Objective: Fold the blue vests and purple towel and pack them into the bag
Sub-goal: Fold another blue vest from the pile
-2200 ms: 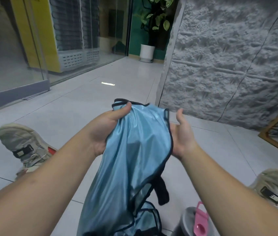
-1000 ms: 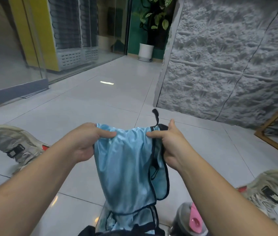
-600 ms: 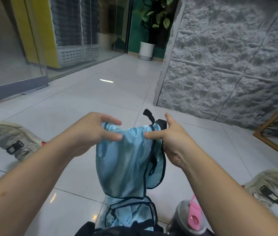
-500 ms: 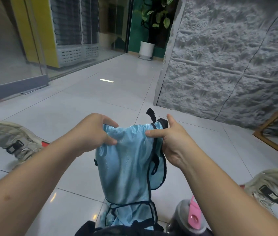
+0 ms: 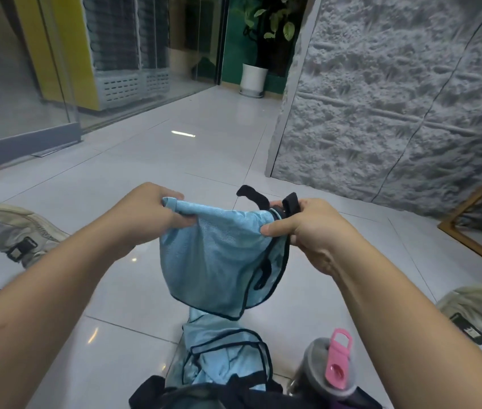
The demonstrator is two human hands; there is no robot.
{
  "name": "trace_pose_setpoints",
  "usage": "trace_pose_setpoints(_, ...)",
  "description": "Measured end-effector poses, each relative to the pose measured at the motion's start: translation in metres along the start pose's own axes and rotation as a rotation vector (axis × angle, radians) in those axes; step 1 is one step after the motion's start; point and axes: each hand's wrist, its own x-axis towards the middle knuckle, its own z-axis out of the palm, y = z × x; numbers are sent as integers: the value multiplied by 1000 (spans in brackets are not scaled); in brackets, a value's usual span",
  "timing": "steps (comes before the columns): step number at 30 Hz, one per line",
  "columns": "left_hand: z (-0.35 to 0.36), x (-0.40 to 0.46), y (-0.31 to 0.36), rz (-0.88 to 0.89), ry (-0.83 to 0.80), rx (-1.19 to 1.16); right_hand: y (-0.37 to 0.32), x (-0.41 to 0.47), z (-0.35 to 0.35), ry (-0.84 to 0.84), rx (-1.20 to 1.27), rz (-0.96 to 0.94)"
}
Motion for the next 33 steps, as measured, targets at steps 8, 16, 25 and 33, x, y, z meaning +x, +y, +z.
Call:
trace_pose_setpoints(8, 14, -5, -9, -110, -362, -747, 9, 9, -7, 47, 174, 49)
trace_pose_setpoints(16, 36, -9, -4, -210, -241, -865, 67, 15, -2, -3, 578, 213)
trace_pose_setpoints(25, 35, -2, -6, -322, -224, -1086, 100, -8, 17, -484, 651, 313)
trace_pose_setpoints(33, 27, 8, -16, -494, -109, -997, 77, 2, 13, -347, 531, 154)
